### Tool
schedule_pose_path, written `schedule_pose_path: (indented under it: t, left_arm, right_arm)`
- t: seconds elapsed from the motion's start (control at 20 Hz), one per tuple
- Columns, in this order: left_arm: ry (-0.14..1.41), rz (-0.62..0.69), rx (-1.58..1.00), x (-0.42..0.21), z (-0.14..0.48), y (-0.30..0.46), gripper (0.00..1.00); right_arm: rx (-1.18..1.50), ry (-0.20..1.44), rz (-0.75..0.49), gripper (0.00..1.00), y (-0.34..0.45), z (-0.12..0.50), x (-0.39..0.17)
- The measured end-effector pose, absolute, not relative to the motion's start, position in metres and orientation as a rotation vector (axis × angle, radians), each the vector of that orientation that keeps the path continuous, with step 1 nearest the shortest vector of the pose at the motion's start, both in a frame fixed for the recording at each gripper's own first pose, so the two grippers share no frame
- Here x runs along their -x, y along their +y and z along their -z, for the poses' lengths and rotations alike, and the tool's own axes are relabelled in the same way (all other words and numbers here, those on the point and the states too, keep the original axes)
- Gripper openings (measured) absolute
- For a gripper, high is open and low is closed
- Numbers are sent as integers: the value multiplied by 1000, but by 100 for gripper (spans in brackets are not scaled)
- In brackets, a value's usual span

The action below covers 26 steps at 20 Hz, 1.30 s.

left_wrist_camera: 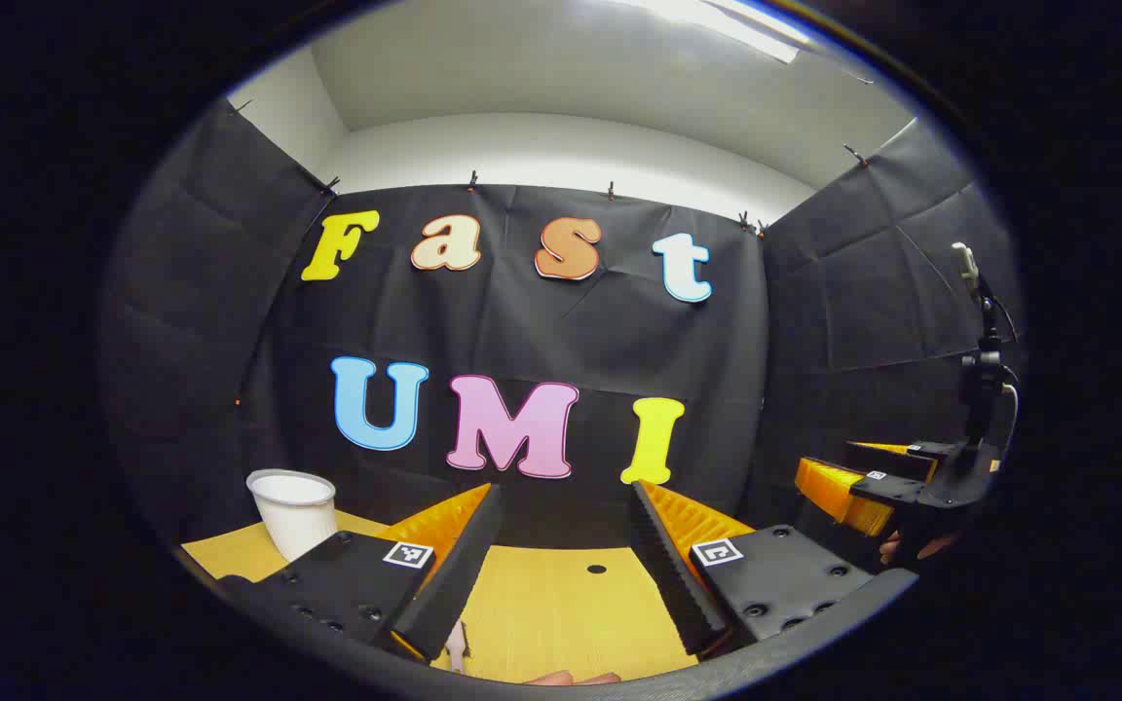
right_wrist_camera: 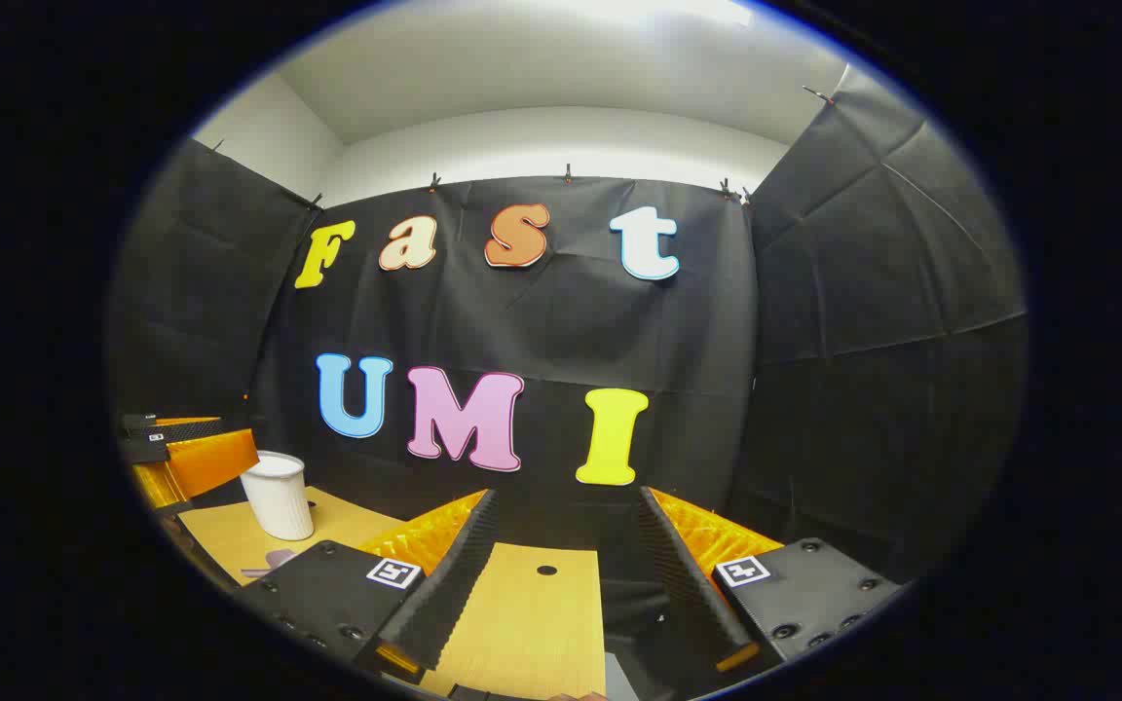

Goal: Pick up the small broom and dustpan from the desktop, sweep the trash into the dustpan with the broom, and then empty the trash into the garbage bin.

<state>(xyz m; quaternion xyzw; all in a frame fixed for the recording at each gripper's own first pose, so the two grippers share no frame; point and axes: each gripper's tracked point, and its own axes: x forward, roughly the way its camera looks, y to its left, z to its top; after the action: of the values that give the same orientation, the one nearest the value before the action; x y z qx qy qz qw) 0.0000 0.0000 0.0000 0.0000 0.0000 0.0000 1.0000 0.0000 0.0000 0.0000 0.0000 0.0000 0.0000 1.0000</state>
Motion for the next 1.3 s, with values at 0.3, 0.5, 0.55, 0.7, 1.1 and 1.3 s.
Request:
schedule_pose_path:
  t: [0.3,0.5,0.55,0.7,1.1,1.3]
  left_arm:
    - [5,-27,56,-2,-2,10,80]
    - [3,-45,54,-1,-5,11,79]
    - [-7,-56,49,0,-7,12,79]
    - [-36,-78,25,2,-14,10,79]
    - [8,-49,-39,4,-2,-6,80]
    - [6,-58,-56,5,-1,-5,79]
  right_arm:
    - [-4,-6,-3,89,-2,-1,1]
    - [-3,-7,-1,89,-5,-2,3]
    - [-3,-7,-2,89,-5,-3,3]
    - [0,-4,-2,89,-7,-3,5]
    - [-5,-5,-1,89,-9,-4,8]
    - [5,-4,-4,89,-8,-1,9]
